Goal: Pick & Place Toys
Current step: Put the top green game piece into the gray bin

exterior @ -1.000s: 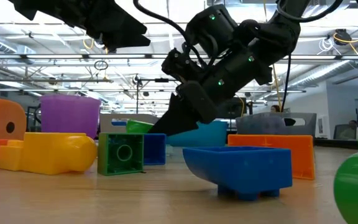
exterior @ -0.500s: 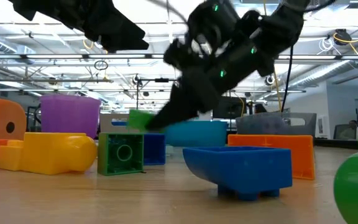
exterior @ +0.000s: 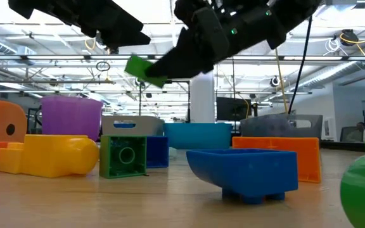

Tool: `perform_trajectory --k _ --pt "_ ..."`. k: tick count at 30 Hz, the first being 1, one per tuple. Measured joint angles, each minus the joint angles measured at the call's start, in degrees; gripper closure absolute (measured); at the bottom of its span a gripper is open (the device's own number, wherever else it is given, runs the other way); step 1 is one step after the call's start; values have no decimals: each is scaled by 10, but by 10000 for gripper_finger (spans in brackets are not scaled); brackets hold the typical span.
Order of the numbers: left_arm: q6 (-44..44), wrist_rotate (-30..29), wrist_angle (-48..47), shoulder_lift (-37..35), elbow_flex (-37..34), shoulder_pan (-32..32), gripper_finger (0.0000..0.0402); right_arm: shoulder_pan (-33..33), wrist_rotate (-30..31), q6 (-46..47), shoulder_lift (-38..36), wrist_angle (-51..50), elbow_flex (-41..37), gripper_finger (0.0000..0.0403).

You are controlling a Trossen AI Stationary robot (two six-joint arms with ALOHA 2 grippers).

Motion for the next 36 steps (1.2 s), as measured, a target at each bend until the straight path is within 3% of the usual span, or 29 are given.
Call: perform_trajectory --k 4,12,36 --pt "2 -2 1 4 0 -11 144 0 30 -16 -16 5 0 236" --pt "12 -37 -2 20 -1 -13 144 1 27 -27 -37 33 0 235" --pt "44 -51 32 31 0 -9 144 1 27 -17 -45 -1 0 234"
